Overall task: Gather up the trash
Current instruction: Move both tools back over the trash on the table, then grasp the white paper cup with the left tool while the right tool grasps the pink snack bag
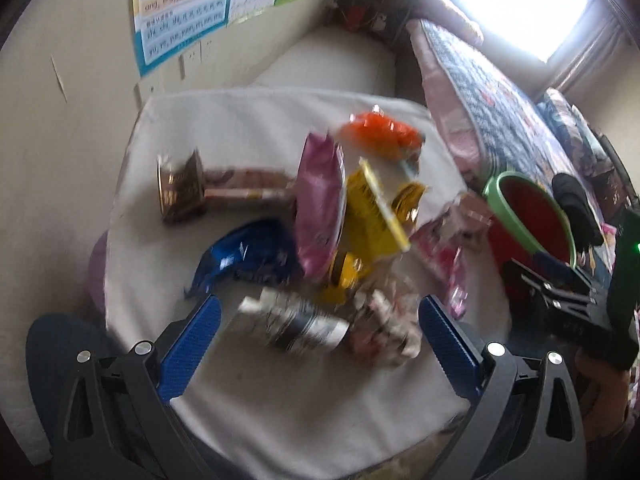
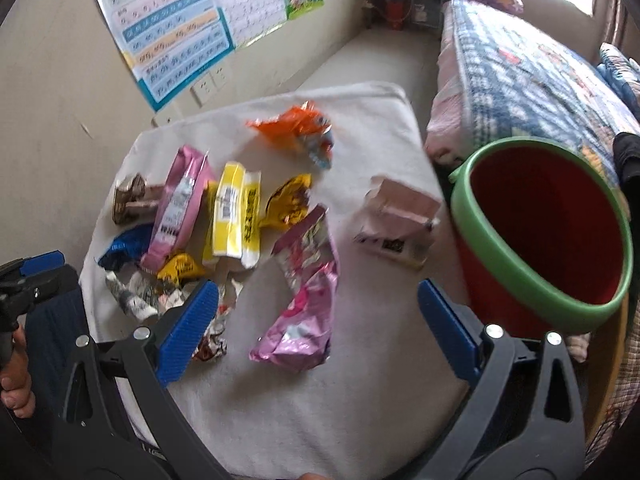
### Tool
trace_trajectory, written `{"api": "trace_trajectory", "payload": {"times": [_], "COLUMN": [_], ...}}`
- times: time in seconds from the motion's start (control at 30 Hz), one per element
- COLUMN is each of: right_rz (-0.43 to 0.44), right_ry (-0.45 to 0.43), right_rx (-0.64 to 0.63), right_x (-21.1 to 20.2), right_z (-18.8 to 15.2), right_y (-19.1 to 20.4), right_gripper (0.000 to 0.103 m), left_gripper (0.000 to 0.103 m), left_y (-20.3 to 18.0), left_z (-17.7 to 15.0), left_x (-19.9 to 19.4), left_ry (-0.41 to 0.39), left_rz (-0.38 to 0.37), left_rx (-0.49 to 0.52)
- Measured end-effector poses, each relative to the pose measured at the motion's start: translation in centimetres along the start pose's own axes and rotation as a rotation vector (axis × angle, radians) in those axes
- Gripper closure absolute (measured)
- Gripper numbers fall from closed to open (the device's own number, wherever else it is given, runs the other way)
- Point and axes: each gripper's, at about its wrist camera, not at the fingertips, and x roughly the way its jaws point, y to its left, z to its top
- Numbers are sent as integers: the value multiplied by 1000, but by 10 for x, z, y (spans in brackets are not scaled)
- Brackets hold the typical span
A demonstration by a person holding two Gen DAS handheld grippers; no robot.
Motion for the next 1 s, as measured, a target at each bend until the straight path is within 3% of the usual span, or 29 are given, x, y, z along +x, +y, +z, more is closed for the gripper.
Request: {"api": "trace_trajectory", "payload": {"times": [0.37, 0.67, 1.0], "right_rz": [-22, -28, -25], "right_ry": [90, 122, 141], "right_rx": [-48, -58, -61], "right_x": [33, 48, 62], "right_z": [-23, -31, -28], "right_y": [18, 20, 21], "right_gripper": [5, 5, 5], "left_gripper": [9, 16, 29], "left_y": [-11, 16, 52], "left_z": [-31, -34, -35], "left_x": [35, 49, 72], "left_ry": [147, 143, 173], "left_rz": [-133, -49, -77], "left_rx": [3, -183, -393]}}
